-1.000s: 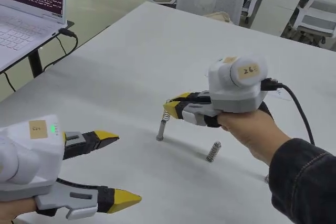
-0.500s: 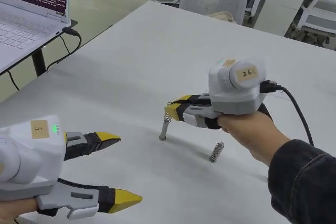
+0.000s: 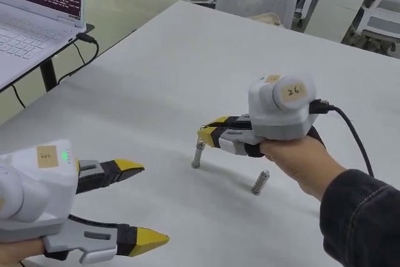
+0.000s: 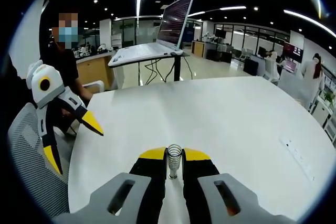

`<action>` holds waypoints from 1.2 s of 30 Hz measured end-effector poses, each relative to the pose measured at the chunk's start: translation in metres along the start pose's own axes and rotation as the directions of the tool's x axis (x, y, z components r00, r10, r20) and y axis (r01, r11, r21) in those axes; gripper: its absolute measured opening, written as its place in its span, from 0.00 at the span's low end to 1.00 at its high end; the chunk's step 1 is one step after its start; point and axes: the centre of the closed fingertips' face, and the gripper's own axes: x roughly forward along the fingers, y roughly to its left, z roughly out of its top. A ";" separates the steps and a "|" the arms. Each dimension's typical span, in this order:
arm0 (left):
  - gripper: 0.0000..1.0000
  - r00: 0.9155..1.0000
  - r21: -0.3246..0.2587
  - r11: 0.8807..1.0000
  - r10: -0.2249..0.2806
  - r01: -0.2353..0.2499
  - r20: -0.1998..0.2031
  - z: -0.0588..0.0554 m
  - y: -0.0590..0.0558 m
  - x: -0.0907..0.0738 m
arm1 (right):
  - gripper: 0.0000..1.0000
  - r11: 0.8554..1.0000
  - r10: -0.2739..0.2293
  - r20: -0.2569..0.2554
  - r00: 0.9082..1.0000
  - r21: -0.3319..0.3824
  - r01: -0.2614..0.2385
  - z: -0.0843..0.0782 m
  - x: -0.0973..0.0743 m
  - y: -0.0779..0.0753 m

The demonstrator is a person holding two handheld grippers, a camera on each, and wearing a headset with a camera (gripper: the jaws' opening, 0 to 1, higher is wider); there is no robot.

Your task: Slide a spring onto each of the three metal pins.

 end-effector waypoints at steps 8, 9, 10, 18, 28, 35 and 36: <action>0.63 1.000 -0.002 1.000 0.002 -0.002 -0.004 -0.001 0.000 -0.001 | 0.08 1.000 0.009 -0.008 1.000 0.015 -0.009 -0.007 0.005 0.000; 0.63 1.000 -0.004 1.000 0.002 -0.002 -0.003 -0.001 0.000 -0.001 | 0.08 1.000 0.009 -0.009 1.000 0.015 -0.009 -0.007 0.005 0.001; 0.62 1.000 -0.005 1.000 0.003 -0.003 -0.003 -0.002 0.000 -0.001 | 0.08 1.000 0.009 -0.010 1.000 0.013 -0.009 -0.009 0.006 0.001; 0.62 1.000 -0.006 1.000 0.006 -0.006 -0.006 -0.003 0.000 -0.002 | 0.08 1.000 0.011 -0.023 1.000 0.028 -0.010 -0.019 0.012 0.001; 0.61 1.000 -0.012 1.000 0.010 -0.010 -0.006 -0.004 0.001 -0.003 | 0.08 0.999 0.017 -0.053 0.998 0.033 -0.016 -0.030 0.020 0.001; 0.61 1.000 -0.014 1.000 0.012 -0.012 -0.006 -0.005 0.002 -0.004 | 0.08 0.999 0.022 -0.064 0.998 0.034 -0.019 -0.034 0.022 0.003; 0.61 1.000 -0.014 1.000 0.012 -0.012 -0.006 -0.005 0.002 -0.004 | 0.08 0.999 0.022 -0.066 0.998 0.033 -0.020 -0.034 0.022 0.003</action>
